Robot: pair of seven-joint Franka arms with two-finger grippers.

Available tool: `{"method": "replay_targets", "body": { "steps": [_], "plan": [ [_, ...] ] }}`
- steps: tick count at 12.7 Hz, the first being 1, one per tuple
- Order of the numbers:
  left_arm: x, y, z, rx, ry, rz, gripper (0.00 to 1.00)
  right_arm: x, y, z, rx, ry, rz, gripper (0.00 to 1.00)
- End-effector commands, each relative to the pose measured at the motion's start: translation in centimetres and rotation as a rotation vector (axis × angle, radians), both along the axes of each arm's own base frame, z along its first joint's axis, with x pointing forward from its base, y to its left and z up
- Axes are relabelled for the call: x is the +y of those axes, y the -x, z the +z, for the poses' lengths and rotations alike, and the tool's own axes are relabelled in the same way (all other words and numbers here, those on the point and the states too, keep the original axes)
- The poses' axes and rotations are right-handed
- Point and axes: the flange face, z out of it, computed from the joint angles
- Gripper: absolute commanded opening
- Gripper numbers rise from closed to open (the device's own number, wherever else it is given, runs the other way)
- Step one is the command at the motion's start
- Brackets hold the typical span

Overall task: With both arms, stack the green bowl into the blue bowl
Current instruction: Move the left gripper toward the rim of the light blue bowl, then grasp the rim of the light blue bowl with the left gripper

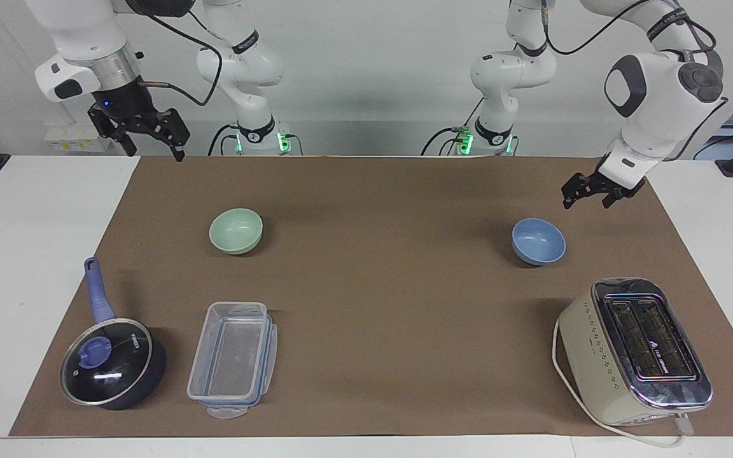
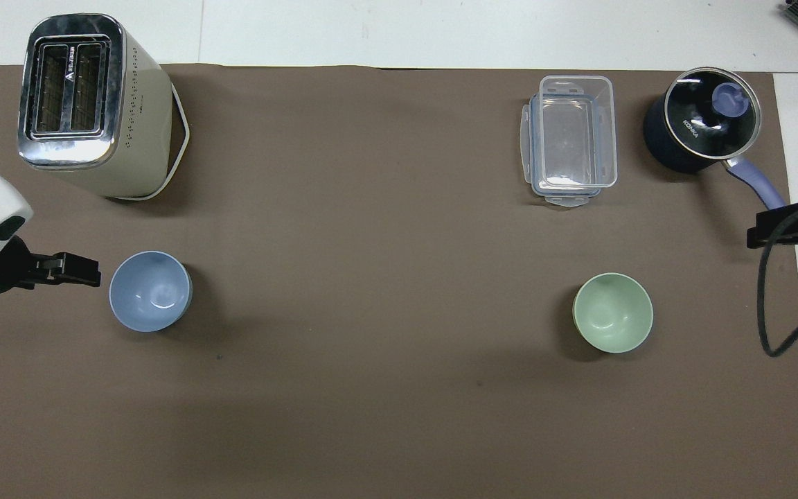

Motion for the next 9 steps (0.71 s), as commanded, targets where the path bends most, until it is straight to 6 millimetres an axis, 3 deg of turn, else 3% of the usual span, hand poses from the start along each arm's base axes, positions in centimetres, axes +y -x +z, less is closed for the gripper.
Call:
{"method": "replay_targets", "body": {
  "steps": [1,3,8,9],
  "plan": [
    [-0.3,2.5,-2.7,-0.015,-0.004,-0.020,1.00,-0.1,0.2,0.4,0.005,-0.011,-0.008,1.00],
    [-0.6,3.2,-4.6,-0.002,0.008,-0.017,1.00,-0.5,0.1,0.4,0.003,-0.013,-0.019,1.00],
    [-1.7,6.1,-12.2,-0.025,0.027,-0.011,1.00,-0.2,-0.4,0.4,-0.017,-0.014,-0.015,1.00],
    [-1.8,6.4,-13.0,-0.013,0.028,-0.011,0.59,-0.2,-0.4,0.4,-0.021,-0.014,-0.017,1.00]
  ]
}}
